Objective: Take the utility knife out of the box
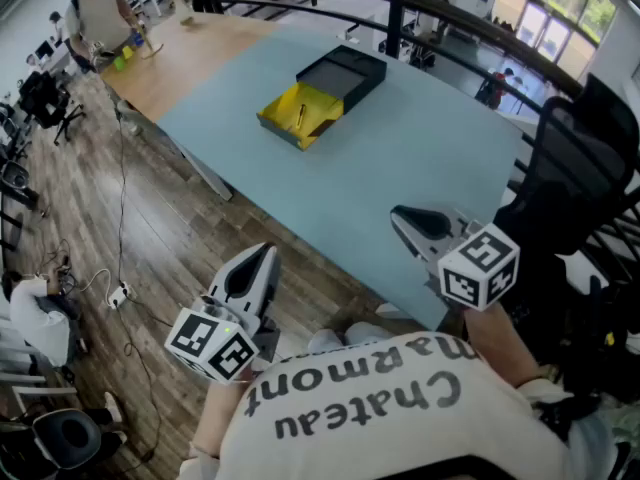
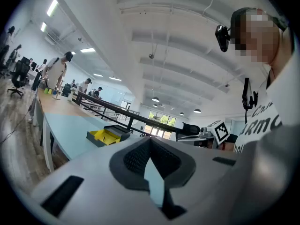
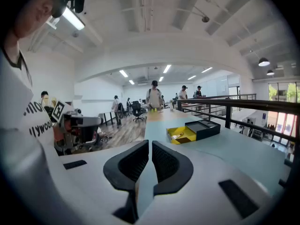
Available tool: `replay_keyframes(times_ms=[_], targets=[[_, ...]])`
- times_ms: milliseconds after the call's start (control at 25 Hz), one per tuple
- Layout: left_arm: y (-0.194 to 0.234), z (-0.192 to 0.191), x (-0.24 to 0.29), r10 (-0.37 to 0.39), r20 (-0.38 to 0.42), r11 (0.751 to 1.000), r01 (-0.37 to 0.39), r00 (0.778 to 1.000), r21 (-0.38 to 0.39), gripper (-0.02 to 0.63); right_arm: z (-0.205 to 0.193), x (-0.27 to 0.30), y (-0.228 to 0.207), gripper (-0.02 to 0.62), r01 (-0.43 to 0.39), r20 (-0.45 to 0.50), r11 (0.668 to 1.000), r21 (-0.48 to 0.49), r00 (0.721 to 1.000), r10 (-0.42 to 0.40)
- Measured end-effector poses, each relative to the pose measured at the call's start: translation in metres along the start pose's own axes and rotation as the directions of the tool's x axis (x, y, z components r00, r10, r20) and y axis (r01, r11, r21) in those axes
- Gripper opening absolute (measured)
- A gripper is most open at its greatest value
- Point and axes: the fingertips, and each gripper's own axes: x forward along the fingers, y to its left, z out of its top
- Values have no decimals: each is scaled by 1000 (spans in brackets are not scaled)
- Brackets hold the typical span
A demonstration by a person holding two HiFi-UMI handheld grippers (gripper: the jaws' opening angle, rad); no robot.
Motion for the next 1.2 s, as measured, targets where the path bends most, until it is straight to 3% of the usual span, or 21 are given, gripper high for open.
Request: replay_keyframes(times_ms=[160, 440, 1200], targets=[[14, 7, -4, -1, 16, 1000, 1, 1000, 12, 2, 11, 16, 2, 48, -17, 43, 997, 69, 999, 14], [24, 10, -18, -17, 22, 1000, 16, 1000, 13, 3, 14, 24, 21, 48, -5, 45, 998, 65, 999, 2], [57, 23, -39, -58, 22, 998, 58, 998, 20, 2, 22, 43, 43, 48, 22, 105, 983, 182, 994, -42]])
